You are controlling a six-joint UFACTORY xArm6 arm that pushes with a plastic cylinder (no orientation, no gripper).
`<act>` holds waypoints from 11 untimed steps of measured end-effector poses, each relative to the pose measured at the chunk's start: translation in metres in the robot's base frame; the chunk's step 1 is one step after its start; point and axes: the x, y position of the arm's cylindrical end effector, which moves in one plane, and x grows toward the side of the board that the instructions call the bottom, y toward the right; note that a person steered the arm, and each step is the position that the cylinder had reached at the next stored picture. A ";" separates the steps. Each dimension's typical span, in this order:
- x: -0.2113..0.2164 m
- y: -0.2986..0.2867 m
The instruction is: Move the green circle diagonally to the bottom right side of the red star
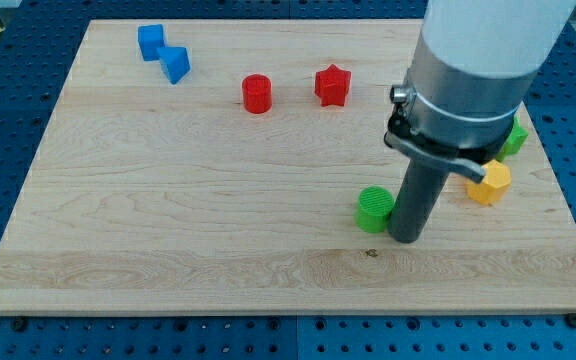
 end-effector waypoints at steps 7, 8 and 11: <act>-0.012 -0.030; -0.018 -0.024; -0.042 -0.026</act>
